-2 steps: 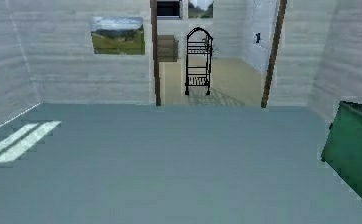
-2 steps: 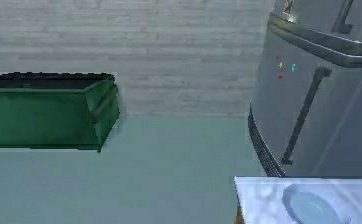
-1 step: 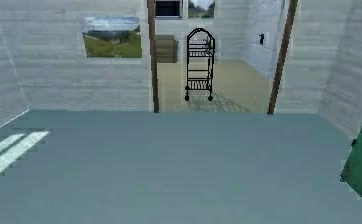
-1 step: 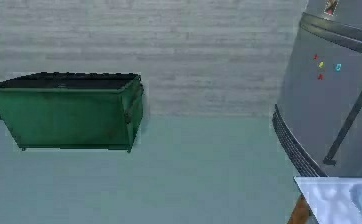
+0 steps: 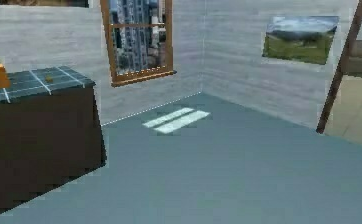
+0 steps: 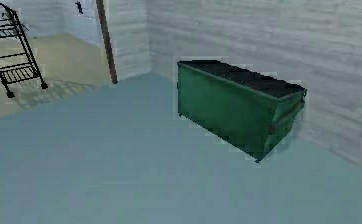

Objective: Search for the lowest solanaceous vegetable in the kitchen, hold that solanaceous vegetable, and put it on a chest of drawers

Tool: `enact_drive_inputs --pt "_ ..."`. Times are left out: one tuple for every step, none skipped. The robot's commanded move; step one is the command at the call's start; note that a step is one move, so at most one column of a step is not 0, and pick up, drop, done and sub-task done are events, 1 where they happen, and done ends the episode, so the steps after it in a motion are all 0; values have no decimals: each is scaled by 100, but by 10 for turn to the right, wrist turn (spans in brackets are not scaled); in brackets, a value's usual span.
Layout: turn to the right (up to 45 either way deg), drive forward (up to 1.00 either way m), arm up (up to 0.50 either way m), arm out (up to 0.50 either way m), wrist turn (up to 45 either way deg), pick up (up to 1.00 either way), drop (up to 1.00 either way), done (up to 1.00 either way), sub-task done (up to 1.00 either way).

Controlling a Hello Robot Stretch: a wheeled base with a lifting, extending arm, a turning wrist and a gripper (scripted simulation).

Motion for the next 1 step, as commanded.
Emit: enact_drive_inputs --pt "-390 0 0 0 0 0 0 0 0"
